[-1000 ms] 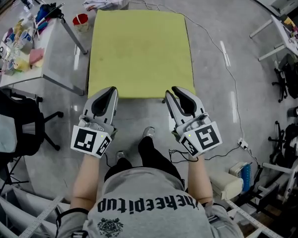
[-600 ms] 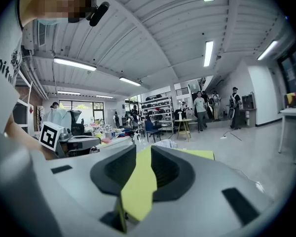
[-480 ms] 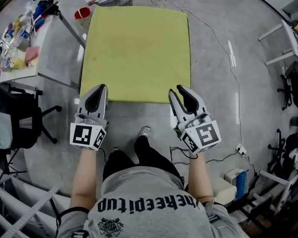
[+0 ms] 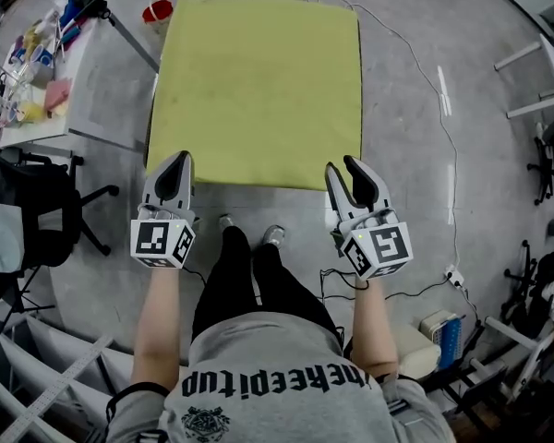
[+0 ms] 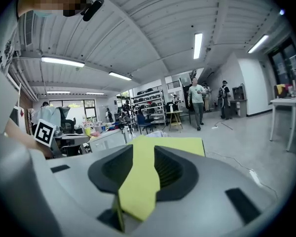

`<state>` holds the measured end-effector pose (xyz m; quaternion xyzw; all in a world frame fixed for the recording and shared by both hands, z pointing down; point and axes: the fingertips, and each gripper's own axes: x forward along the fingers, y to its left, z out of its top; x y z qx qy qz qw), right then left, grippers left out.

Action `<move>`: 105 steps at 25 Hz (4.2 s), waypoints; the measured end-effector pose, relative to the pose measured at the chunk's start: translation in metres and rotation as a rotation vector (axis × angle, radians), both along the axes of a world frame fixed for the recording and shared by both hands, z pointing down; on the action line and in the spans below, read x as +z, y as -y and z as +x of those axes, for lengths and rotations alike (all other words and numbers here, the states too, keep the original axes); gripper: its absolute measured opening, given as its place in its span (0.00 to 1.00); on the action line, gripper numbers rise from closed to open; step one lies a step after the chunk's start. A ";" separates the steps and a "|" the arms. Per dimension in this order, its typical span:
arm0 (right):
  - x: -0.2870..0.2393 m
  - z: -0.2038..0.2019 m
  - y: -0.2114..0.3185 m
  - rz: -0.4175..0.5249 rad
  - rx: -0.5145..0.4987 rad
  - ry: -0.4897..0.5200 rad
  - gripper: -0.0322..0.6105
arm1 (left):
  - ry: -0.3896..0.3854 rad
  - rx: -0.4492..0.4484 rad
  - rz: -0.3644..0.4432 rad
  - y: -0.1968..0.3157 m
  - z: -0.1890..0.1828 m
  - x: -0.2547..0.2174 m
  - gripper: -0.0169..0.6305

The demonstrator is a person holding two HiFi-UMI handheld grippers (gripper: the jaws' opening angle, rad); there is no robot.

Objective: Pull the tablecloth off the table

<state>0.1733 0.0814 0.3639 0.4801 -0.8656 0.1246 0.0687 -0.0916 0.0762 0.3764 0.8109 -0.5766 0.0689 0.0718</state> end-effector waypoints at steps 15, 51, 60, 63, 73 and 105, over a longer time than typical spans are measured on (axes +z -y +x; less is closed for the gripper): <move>0.097 0.033 0.000 -0.188 0.150 -0.027 0.29 | 0.031 -0.094 -0.175 0.003 -0.045 0.093 0.05; 0.227 0.081 -0.012 -0.527 0.335 -0.157 0.46 | 0.079 -0.189 -0.457 0.007 -0.122 0.206 0.32; 0.242 0.087 -0.012 -0.576 0.361 -0.176 0.47 | 0.095 -0.218 -0.541 0.004 -0.130 0.231 0.36; 0.246 0.083 -0.009 -0.590 0.356 -0.191 0.47 | 0.089 -0.230 -0.552 0.005 -0.131 0.235 0.36; 0.251 0.066 -0.003 -0.614 0.350 -0.225 0.15 | 0.028 -0.312 -0.574 0.010 -0.136 0.236 0.22; 0.157 0.054 -0.011 -0.426 0.318 -0.109 0.08 | 0.035 -0.181 -0.490 -0.012 -0.120 0.163 0.05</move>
